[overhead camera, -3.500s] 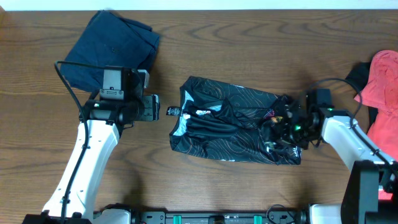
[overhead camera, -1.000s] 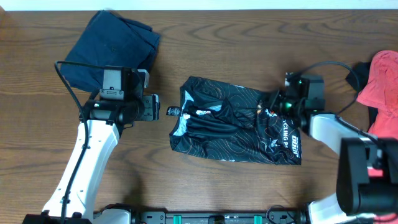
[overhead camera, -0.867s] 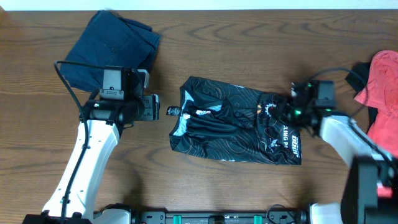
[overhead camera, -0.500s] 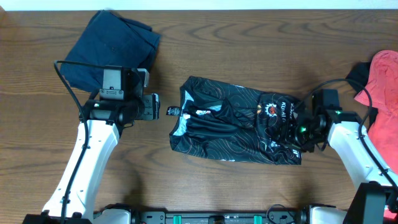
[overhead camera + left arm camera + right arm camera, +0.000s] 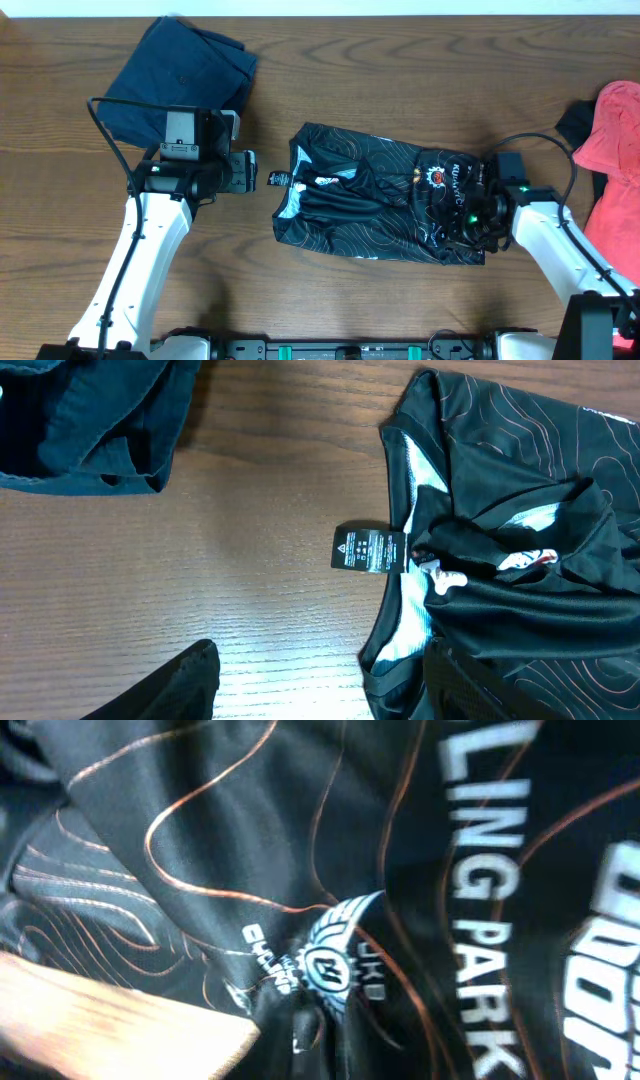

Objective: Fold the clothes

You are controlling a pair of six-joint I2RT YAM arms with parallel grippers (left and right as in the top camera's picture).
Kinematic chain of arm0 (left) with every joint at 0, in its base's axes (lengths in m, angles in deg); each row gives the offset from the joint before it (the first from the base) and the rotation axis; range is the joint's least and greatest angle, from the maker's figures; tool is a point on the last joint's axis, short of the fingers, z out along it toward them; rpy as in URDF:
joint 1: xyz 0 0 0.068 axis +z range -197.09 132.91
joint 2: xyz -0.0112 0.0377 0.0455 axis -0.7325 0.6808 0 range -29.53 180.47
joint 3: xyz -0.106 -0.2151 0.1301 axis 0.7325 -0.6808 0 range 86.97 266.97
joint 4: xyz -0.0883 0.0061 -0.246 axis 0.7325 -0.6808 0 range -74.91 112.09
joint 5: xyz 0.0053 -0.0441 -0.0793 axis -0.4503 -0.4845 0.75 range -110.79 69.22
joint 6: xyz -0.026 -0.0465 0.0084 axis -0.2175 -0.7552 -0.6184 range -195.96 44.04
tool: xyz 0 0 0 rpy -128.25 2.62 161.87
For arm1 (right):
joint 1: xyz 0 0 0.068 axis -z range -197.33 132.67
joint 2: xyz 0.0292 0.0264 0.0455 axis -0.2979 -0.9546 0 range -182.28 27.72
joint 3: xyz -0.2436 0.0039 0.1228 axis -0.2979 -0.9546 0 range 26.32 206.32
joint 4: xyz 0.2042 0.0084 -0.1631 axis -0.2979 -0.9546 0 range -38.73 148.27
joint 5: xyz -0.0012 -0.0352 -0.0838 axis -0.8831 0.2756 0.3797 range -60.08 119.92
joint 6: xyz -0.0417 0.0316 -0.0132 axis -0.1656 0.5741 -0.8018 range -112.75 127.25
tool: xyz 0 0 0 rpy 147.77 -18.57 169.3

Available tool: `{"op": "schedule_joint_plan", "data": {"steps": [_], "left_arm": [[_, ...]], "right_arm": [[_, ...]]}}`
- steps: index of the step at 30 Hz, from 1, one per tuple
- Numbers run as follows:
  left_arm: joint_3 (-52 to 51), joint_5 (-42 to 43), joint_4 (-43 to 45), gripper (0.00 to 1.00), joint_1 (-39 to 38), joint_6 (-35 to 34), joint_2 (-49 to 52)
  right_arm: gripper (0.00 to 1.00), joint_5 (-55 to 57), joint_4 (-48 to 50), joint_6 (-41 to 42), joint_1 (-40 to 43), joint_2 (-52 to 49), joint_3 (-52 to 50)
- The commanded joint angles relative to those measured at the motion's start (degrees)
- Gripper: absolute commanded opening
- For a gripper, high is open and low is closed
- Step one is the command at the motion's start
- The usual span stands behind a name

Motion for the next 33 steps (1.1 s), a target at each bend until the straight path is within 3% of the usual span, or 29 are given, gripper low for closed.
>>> {"op": "schedule_joint_plan", "data": {"steps": [1, 4, 7, 9, 13, 15, 21, 27, 29, 33], "left_arm": [[0.1, -0.5, 0.0, 0.67, 0.2, -0.3, 0.3], [0.1, -0.5, 0.0, 0.68, 0.2, -0.3, 0.3], [0.1, -0.5, 0.0, 0.67, 0.2, -0.3, 0.3], [0.1, -0.5, -0.1, 0.67, 0.2, -0.3, 0.3], [0.1, -0.5, -0.1, 0.67, 0.2, -0.3, 0.3], [0.1, -0.5, 0.0, 0.67, 0.2, -0.3, 0.3], [0.1, -0.5, 0.0, 0.67, 0.2, -0.3, 0.3], [0.1, -0.5, 0.0, 0.67, 0.2, -0.3, 0.3], [0.1, -0.5, 0.0, 0.68, 0.2, -0.3, 0.3], [0.1, -0.5, 0.0, 0.67, 0.2, -0.3, 0.3]], "right_arm": [[0.01, -6.6, 0.7, 0.1, -2.0, 0.1, -0.5], [0.01, -12.7, 2.1, -1.6, -4.0, 0.2, -0.5], [0.04, -7.7, 0.5, -1.6, -4.6, 0.3, 0.7], [0.26, -3.6, -2.0, -1.8, -4.0, 0.9, 2.1], [0.55, -1.6, -10.0, -4.2, -2.4, 3.0, 5.7], [0.61, 0.1, -12.5, -3.4, -2.1, 3.7, 6.0], [0.61, 9.6, -13.7, 1.2, -2.1, 3.7, 4.2], [0.53, 7.1, -8.7, 3.6, -2.1, 3.5, -0.5], [0.49, 2.4, -5.5, 3.5, -2.1, 3.5, -1.4], [0.30, -1.4, -0.7, 4.7, -2.1, 3.5, -1.7]]}}
